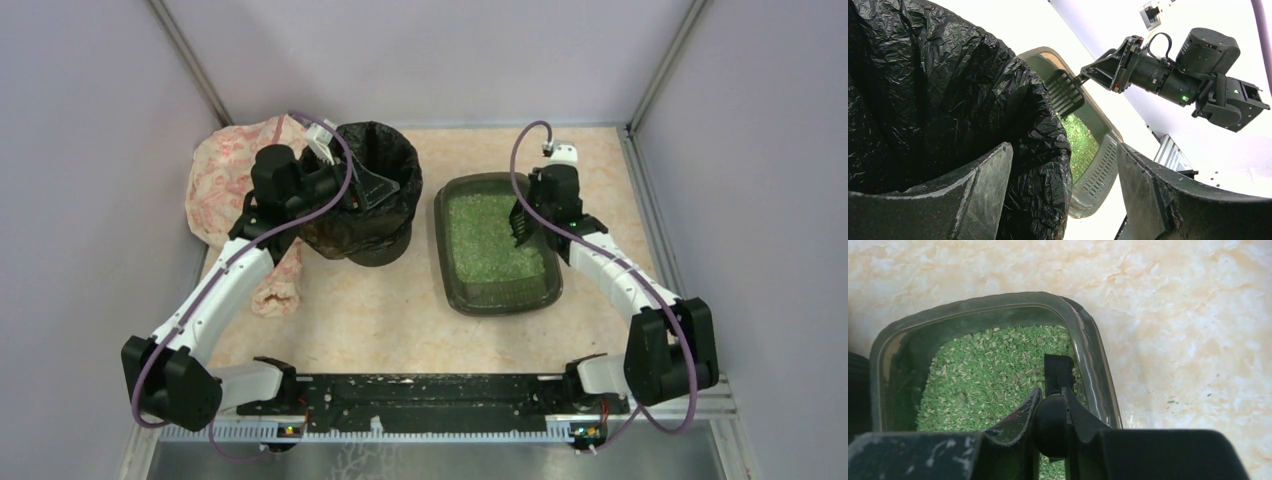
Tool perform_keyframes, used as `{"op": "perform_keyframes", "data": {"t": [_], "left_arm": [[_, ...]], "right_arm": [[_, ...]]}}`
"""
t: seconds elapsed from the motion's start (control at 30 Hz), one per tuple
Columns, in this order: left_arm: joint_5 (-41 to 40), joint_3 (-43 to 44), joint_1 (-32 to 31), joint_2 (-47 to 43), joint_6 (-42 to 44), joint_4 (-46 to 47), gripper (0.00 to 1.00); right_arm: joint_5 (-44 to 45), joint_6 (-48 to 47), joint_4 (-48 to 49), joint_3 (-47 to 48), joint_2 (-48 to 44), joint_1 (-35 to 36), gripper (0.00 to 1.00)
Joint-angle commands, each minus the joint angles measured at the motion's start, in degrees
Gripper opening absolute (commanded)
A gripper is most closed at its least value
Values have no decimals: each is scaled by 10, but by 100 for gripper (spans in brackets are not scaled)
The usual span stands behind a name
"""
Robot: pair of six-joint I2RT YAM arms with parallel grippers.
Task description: Clean the litter box
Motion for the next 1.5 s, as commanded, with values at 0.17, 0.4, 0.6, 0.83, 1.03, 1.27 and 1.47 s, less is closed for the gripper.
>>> {"op": "perform_keyframes", "data": {"t": [0.17,0.4,0.6,0.83,1.03,1.27,1.47], "left_arm": [[3,0,-4,1,3,17,82],[2,-1,-5,3,3,17,82],[3,0,-6,6,3,16,82],[1,1,-6,9,5,15,82],[5,2,-7,13,4,14,81],[8,0,-7,15,2,15,81],[15,1,-6,18,-3,17,81]], "right_arm": [[-173,93,46,-33,7,-24,0],[-237,141,113,-75,37,-24,0],[-271,170,161,-89,56,-25,0],[-328,234,258,-126,89,-25,0],[-335,228,229,-109,51,-40,0],[-351,219,186,-101,-19,-82,0],[-377,228,183,-113,-51,-118,0]]}}
